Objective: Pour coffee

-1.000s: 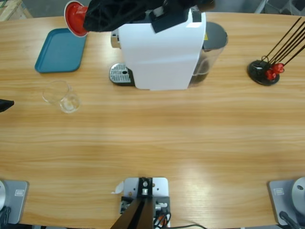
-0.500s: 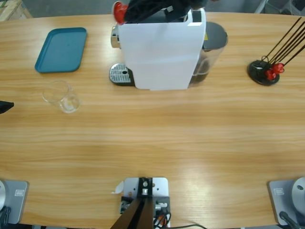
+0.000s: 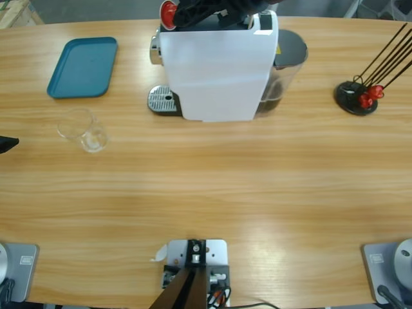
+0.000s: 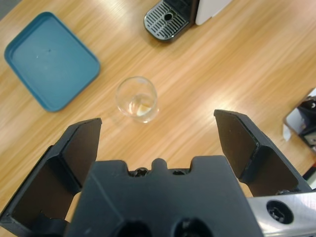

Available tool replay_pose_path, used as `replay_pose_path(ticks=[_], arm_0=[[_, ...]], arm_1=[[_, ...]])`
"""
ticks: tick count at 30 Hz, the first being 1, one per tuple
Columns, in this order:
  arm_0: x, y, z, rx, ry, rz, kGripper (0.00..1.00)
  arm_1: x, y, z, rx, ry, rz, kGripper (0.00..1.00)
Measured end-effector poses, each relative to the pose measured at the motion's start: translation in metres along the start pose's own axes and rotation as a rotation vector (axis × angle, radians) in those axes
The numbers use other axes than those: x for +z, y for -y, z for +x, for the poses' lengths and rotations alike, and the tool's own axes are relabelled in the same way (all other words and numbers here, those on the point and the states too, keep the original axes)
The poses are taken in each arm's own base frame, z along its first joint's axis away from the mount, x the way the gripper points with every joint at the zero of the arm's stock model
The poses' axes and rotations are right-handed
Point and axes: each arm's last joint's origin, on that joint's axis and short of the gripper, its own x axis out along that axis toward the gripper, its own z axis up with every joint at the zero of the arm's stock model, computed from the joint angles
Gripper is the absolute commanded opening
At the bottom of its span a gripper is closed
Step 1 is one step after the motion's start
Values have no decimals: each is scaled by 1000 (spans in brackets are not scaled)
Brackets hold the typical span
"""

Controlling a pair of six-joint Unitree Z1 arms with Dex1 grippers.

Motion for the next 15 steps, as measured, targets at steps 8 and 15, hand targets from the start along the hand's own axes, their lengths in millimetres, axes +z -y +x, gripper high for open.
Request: replay_pose_path(ticks=[8, 15], arm_0=[[-1, 0, 1, 0, -4, 0, 998], [-3, 0, 2, -1, -11, 1, 998]], arm_1=[[8, 5, 6, -59, 6, -22, 0], [7, 5, 8, -58, 2, -26, 0]])
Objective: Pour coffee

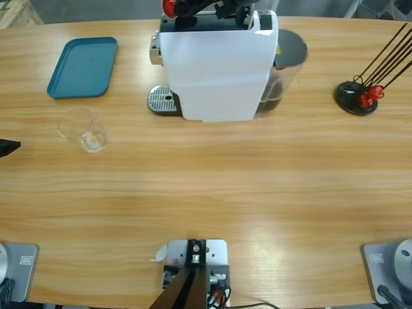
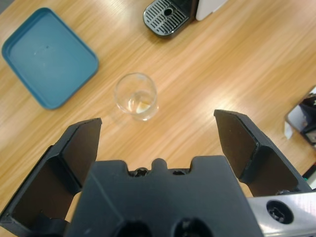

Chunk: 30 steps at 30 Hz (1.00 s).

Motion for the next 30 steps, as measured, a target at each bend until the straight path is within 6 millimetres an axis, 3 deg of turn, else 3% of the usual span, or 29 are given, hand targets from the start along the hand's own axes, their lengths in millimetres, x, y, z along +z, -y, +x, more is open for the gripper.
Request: replay_pose_path(ticks=[18, 25, 26, 30], arm_0=[[-1, 0, 0, 0, -2, 0, 1000], [-1, 0, 1, 0, -5, 0, 1000], [-2, 0, 1, 0, -7, 0, 999], [-3, 0, 2, -1, -12, 1, 1000]], arm_1=[[-6, -1, 0, 6, -41, 4, 4], [-7, -1, 3, 9, -55, 6, 57], [-7, -1, 3, 10, -56, 6, 93], [-7, -1, 4, 10, -60, 7, 586]])
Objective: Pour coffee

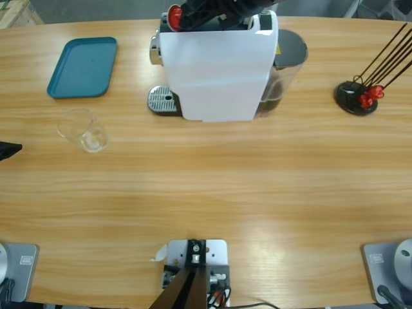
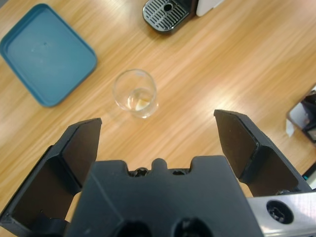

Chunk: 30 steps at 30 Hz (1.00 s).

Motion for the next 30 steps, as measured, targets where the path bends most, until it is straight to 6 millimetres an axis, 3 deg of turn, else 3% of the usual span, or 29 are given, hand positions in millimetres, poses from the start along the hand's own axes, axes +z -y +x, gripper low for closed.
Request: replay_pose_path(ticks=[4, 7, 15, 30], arm_0=[[0, 0, 0, 0, -1, 0, 1000], [0, 0, 0, 0, -1, 0, 999], [0, 0, 0, 0, -1, 0, 1000], [0, 0, 0, -4, -1, 0, 999]], arm_1=[[-1, 0, 2, 1, -10, 1, 780], [-2, -3, 6, 0, -20, -3, 847], [-2, -6, 6, -28, -27, -11, 798], [-1, -14, 8, -110, -48, -52, 826]])
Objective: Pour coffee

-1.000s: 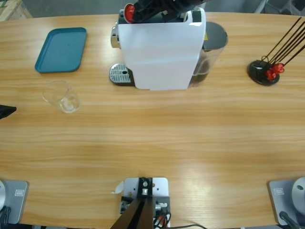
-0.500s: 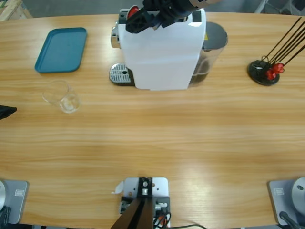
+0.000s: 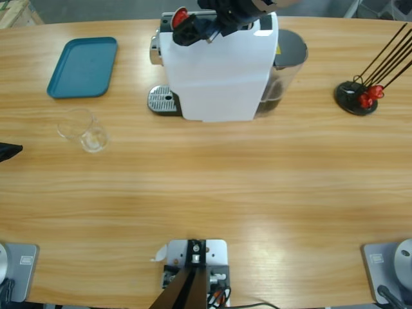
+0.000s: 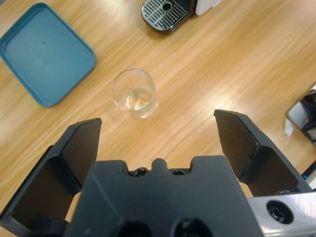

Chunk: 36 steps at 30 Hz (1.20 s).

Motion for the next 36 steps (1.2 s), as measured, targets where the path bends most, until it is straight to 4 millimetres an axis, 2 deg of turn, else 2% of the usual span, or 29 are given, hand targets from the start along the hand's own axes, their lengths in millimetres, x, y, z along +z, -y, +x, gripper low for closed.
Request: replay_pose_path(ticks=[17, 30, 33, 36], arm_0=[[0, 0, 0, 0, 0, 0, 999], [0, 0, 0, 0, 0, 0, 1000], [0, 0, 0, 0, 3, 0, 1000], [1, 0, 0, 1, 12, -1, 1000]], arm_1=[[2, 1, -11, -90, -14, -27, 821], [13, 3, -16, -121, 19, -27, 826], [13, -5, -17, -102, 7, -40, 821], [14, -29, -26, -49, -13, -82, 818]])
